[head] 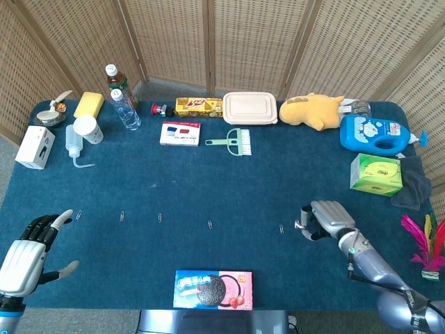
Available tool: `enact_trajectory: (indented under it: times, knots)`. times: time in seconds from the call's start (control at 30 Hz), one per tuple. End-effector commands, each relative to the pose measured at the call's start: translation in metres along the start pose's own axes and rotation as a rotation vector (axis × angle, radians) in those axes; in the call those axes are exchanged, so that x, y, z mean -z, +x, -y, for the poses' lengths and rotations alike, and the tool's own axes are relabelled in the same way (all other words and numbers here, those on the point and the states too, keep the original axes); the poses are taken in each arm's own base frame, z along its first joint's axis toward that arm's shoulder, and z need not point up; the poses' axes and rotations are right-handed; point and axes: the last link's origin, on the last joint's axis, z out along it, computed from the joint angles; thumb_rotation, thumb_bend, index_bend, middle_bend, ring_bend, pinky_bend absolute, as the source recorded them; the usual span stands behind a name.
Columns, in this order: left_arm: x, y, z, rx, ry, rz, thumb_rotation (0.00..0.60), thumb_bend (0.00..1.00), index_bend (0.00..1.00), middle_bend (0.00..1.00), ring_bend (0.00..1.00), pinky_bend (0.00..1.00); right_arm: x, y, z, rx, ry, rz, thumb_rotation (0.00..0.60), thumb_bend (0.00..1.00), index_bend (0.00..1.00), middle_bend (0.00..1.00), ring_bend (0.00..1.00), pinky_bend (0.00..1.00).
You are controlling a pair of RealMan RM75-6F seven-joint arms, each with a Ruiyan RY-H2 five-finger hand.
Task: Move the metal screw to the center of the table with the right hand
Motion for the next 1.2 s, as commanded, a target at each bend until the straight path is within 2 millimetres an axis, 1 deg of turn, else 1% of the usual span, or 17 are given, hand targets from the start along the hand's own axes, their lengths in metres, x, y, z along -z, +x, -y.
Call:
enact_trajectory:
  times: [0.03,0.2,0.47,0.67,0.97,1.13,1.2]
  knots:
    - [0.001,0.001,0.001,-0.004,0.003,0.000,0.600,0.20,0.08,0.25,0.15,0.14,0.002,-0.004,-0.009,-0.002,-0.016,0.010,0.600,0.43,0.64,0.92,1.00,1.00]
    - [0.002,0.002,0.001,-0.005,0.005,-0.002,0.600,0.20,0.08,0.25,0.15,0.14,0.004,-0.008,-0.020,-0.004,-0.039,0.020,0.600,0.43,0.64,0.92,1.00,1.00]
    - [0.004,0.003,-0.001,-0.006,0.002,-0.006,0.600,0.20,0.08,0.25,0.15,0.14,0.006,-0.011,-0.030,-0.016,-0.061,0.031,0.600,0.43,0.64,0.92,1.00,1.00]
    - [0.004,0.004,-0.001,-0.010,0.001,-0.009,0.600,0.20,0.08,0.25,0.15,0.14,0.007,-0.019,-0.038,-0.011,-0.076,0.058,0.600,0.43,0.64,0.92,1.00,1.00]
    - [0.005,0.004,-0.001,-0.010,0.002,-0.010,0.600,0.20,0.08,0.25,0.15,0.14,0.005,-0.020,-0.037,-0.011,-0.072,0.059,0.600,0.43,0.64,0.92,1.00,1.00]
    - [0.004,0.004,-0.001,-0.013,0.003,-0.008,0.600,0.20,0.07,0.25,0.15,0.14,0.006,-0.009,-0.031,-0.026,-0.052,0.024,0.600,0.43,0.64,0.92,1.00,1.00]
    - [0.004,0.005,-0.001,-0.013,0.001,-0.010,0.600,0.20,0.07,0.25,0.15,0.14,0.006,-0.001,-0.024,-0.040,-0.029,0.000,0.600,0.43,0.64,0.92,1.00,1.00]
